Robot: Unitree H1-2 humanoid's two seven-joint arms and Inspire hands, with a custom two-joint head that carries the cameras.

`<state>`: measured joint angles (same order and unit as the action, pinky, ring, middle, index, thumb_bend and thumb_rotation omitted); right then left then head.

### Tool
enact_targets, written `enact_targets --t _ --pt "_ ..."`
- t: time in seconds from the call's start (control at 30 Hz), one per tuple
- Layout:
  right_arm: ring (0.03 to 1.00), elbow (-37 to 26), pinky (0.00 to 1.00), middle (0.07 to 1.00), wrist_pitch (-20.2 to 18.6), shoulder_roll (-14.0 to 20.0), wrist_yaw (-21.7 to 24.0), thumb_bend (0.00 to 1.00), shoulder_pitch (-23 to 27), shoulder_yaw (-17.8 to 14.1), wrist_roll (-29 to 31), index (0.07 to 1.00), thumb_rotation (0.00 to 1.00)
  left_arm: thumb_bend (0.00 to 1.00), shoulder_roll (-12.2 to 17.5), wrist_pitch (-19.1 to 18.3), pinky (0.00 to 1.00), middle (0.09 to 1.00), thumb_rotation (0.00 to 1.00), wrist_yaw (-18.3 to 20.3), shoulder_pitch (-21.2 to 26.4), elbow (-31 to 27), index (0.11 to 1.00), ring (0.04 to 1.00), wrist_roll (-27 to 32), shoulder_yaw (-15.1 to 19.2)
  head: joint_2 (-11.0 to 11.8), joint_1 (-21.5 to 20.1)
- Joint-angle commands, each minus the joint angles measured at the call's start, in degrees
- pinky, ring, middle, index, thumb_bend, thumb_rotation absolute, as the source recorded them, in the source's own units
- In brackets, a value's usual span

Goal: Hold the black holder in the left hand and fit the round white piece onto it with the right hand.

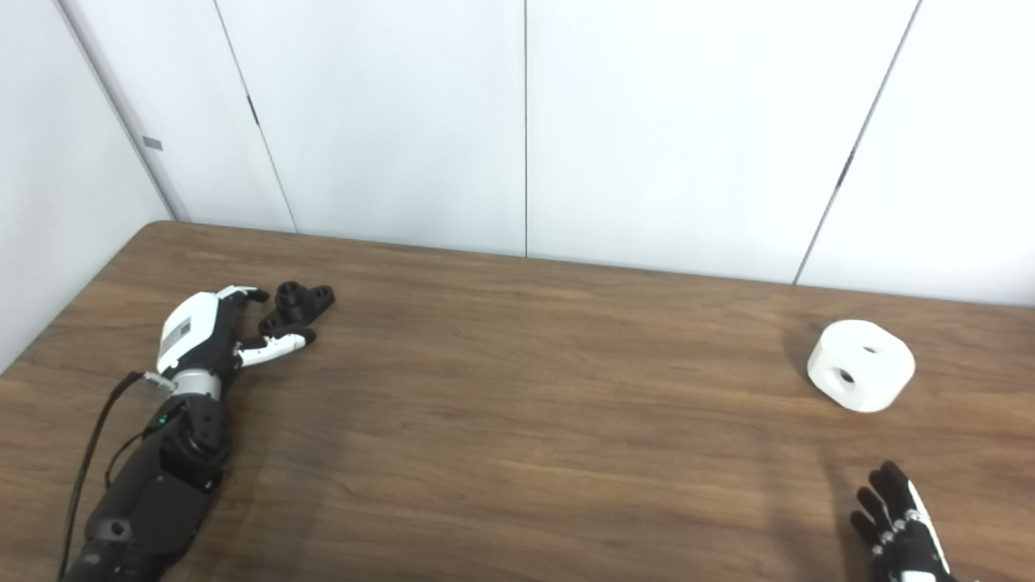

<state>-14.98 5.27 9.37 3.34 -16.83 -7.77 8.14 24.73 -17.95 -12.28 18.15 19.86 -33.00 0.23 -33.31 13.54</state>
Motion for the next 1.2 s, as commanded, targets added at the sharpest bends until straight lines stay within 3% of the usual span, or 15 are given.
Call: enact_targets --t 0.0,0.53,0.77,0.9,0.93,0.97,1.17 --pt "0.937 -0.84 0.92 0.955 -0.35 0.32 0.47 0.60 -0.14 0.21 -0.28 0.959 0.98 0.83 1.26 -0.18 1.00 0.923 0.42 -1.21 1.19 -0.08 0.775 0.978 -1.67 -0.80 -0.03 -0.08" --pt "0.924 -1.03 0.90 0.936 0.06 0.16 0.42 0.62 -0.27 0.26 -0.77 0.938 0.97 0.82 0.97 0.33 1.00 0.924 0.38 -4.43 1.96 2.62 0.742 0.989 -1.58 -3.09 -0.51 -0.56" --pt "0.918 -1.99 0.89 0.931 -0.72 -0.09 0.13 0.62 -0.36 0.30 -1.02 0.935 0.96 0.80 0.63 0.89 1.00 0.906 0.31 -5.40 1.99 3.10 0.662 0.979 -0.61 -2.52 -0.61 -0.64" --pt "0.920 -1.49 0.90 0.934 -0.11 -0.03 0.30 0.61 -0.32 0.19 -0.64 0.936 0.96 0.78 0.20 3.15 1.00 0.881 0.22 -7.15 1.50 2.72 0.584 0.965 0.66 -1.52 -0.71 -0.67" --pt "0.921 -1.47 0.90 0.935 -0.07 0.00 0.31 0.60 -0.31 0.15 -0.62 0.937 0.96 0.63 0.07 3.65 1.00 0.868 0.13 -7.63 1.41 2.64 0.528 0.957 0.88 -1.28 -0.75 -0.67" --pt "0.921 -1.57 0.90 0.934 -0.13 0.00 0.29 0.60 -0.33 0.13 -0.59 0.938 0.96 0.58 -0.03 4.25 1.00 0.861 0.10 -8.10 1.33 2.60 0.509 0.954 1.02 -1.03 -0.75 -0.67" --pt "0.924 -2.55 0.89 0.939 -1.29 0.04 0.05 0.60 -0.31 -0.12 -0.40 0.945 0.96 0.52 -0.10 5.99 1.00 0.824 0.05 -8.95 1.12 2.47 0.486 0.932 1.82 -0.55 -0.95 -0.65"
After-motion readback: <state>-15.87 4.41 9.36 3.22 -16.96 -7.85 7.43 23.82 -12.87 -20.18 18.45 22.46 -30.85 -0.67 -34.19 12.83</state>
